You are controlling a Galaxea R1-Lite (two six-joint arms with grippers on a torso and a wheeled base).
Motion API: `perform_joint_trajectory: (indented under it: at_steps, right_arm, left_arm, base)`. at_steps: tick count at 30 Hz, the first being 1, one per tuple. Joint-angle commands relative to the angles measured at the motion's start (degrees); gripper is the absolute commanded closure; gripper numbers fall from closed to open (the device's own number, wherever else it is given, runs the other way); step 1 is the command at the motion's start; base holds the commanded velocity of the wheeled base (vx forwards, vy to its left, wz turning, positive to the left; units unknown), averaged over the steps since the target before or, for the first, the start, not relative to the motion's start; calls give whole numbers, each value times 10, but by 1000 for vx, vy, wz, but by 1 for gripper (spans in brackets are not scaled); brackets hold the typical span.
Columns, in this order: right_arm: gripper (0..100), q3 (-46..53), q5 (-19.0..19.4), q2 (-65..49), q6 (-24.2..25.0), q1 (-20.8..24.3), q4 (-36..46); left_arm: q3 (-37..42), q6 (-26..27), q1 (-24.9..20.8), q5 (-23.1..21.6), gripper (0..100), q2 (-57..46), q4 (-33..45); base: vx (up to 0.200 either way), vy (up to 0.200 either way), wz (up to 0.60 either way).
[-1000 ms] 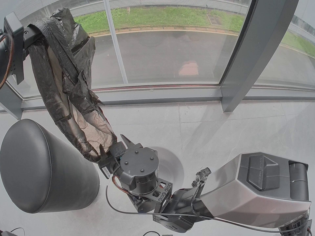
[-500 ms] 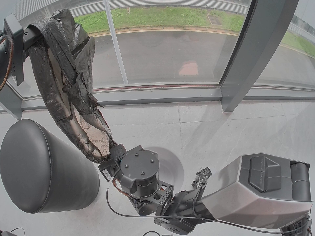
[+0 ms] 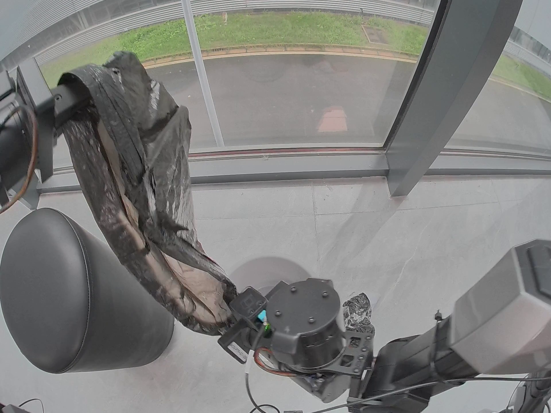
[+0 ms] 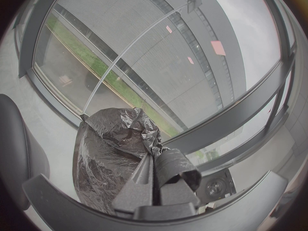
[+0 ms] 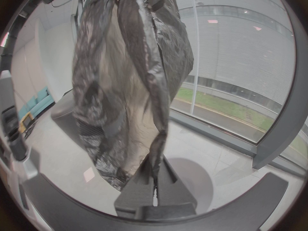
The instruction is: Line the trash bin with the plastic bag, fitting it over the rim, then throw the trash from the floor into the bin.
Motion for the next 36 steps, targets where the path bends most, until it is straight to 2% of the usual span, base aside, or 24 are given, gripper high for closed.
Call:
perform_joint_trajectory:
  at_steps: [1,3,5,7,8,9,10,12,13,14,16,21,25,36]
  right_arm:
    - [100,90,66,-142,-2,-2,80]
    - [100,97,87,-170,6,-4,120]
    - [100,97,97,-188,38,-2,154]
    - [100,96,98,-190,45,-1,161]
    - [100,94,134,-210,102,1,210]
    - [100,93,169,-224,126,0,247]
    - [100,93,174,-226,130,0,252]
    - [100,85,234,-247,180,-1,328]
    - [100,85,234,-247,180,-1,328]
    - [100,80,263,-251,209,-2,364]
    - [100,79,275,-251,222,-3,379]
    - [100,95,337,-244,244,-4,393]
    - [100,104,353,-228,246,-4,393]
    - [100,114,355,-178,249,-4,379]
  left_arm:
    - [69,12,21,-38,100,-2,-4]
    - [82,12,21,-51,100,0,-3]
    - [103,12,21,-69,100,0,-2]
    - [106,12,21,-72,100,0,-2]
    - [134,12,21,-102,100,0,-4]
    - [147,12,21,-117,100,-1,-4]
    - [149,12,21,-118,100,-1,-4]
    - [171,10,20,-139,100,0,-5]
    - [171,10,20,-139,100,0,-5]
    - [185,11,19,-147,100,2,-5]
    - [193,11,19,-152,100,4,-5]
    - [219,13,15,-177,100,14,-7]
    - [234,13,15,-179,100,34,-10]
    - [243,12,15,-180,100,106,-25]
  base:
    - [0,0,0]
    - [0,0,0]
    - [0,0,0]
    - [0,0,0]
    - [0,0,0]
    - [0,0,0]
    - [0,0,0]
    - [0,0,0]
    - [0,0,0]
    - [0,0,0]
    - [0,0,0]
    - [0,0,0]
    - [0,0,0]
    - [0,0,0]
